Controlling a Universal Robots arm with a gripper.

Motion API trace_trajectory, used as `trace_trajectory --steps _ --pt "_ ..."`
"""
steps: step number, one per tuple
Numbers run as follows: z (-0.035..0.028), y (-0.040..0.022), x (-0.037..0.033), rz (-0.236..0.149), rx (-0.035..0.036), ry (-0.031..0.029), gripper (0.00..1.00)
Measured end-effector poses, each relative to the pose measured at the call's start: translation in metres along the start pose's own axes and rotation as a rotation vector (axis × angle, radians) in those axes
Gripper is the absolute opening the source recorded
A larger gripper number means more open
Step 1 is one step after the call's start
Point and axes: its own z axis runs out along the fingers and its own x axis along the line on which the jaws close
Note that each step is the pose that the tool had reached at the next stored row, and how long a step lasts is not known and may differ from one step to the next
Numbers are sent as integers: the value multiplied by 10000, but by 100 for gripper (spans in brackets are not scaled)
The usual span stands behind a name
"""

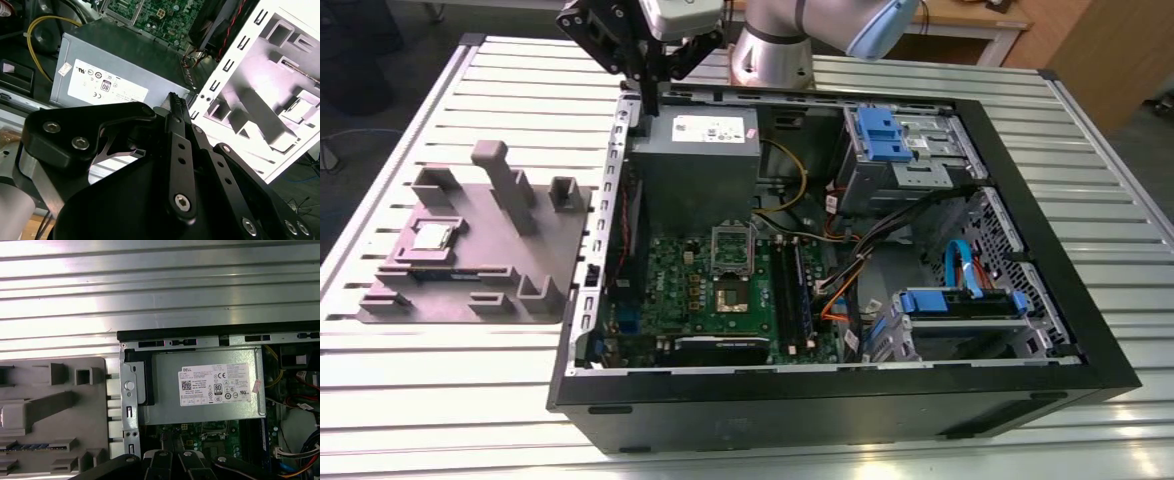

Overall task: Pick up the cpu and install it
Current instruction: 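Reach for the cpu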

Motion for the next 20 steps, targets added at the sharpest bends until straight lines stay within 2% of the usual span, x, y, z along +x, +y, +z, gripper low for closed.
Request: trace_trajectory --steps 20 --pt "4 -5 64 0 0 0 10"
